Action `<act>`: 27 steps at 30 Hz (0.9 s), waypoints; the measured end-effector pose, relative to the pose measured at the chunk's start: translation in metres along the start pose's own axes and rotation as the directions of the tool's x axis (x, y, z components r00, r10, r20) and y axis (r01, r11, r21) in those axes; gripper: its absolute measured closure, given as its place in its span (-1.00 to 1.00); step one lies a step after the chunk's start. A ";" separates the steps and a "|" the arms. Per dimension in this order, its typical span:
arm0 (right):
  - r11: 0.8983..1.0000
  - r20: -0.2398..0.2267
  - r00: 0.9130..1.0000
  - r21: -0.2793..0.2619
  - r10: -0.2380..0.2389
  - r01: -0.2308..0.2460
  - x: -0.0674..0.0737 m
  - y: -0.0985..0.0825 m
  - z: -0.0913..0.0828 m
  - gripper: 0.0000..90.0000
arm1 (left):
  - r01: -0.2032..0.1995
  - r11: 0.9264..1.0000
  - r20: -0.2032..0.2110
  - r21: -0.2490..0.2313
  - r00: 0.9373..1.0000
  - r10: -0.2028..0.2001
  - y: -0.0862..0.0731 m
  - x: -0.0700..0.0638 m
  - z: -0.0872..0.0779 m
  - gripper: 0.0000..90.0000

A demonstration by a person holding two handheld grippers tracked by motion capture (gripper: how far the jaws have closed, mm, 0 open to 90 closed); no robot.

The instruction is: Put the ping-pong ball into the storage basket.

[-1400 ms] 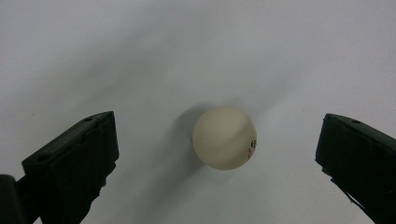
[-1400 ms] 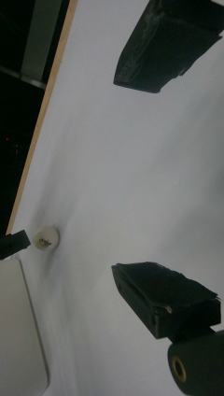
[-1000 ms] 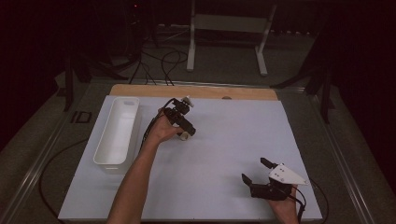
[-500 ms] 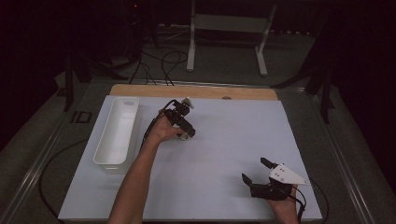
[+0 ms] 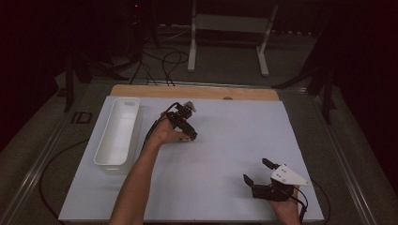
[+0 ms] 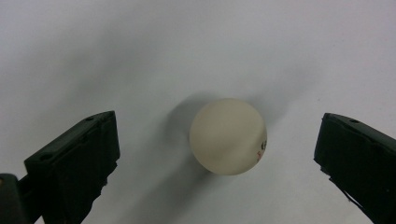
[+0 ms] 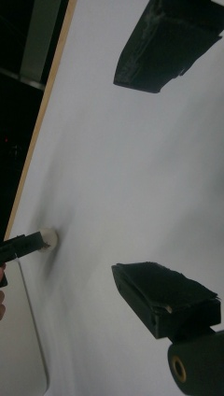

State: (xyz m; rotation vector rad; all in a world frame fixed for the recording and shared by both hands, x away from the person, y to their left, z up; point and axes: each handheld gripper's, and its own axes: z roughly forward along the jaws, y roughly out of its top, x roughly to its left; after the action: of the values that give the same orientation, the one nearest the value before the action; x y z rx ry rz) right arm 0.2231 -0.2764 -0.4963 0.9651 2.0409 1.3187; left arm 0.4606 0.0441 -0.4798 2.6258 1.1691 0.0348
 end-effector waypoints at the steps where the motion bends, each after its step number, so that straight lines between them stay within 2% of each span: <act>1: 1.000 0.002 1.000 0.001 -0.003 0.003 0.000 0.000 0.000 -0.81 | 0.000 1.000 -0.006 0.002 1.000 0.000 0.000 0.000 0.000 -0.99; 10: 1.000 0.006 1.000 -0.001 -0.002 0.002 -0.001 0.000 -0.001 -0.81 | -0.008 1.000 -0.019 0.010 1.000 0.008 -0.001 -0.003 0.003 -0.89; 21: 1.000 0.011 1.000 -0.006 -0.006 0.006 -0.001 0.000 -0.002 -0.81 | -0.013 1.000 -0.003 0.019 1.000 0.013 -0.003 -0.005 0.004 -0.22; 25: 1.000 0.010 1.000 -0.005 -0.006 0.006 -0.001 0.000 -0.002 -0.81 | -0.018 1.000 0.015 0.024 1.000 0.018 -0.004 -0.004 0.007 0.11; 27: 1.000 0.009 1.000 -0.005 -0.007 0.007 -0.002 0.000 -0.002 -0.81 | -0.026 0.999 0.016 0.023 1.000 0.026 -0.004 -0.004 0.006 0.13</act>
State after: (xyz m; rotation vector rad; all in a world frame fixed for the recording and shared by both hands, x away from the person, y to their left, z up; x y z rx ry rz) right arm 0.2228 -0.2788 -0.4951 0.9591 2.0315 1.3133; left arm 0.4555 0.0419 -0.4866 2.6567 1.1374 0.0061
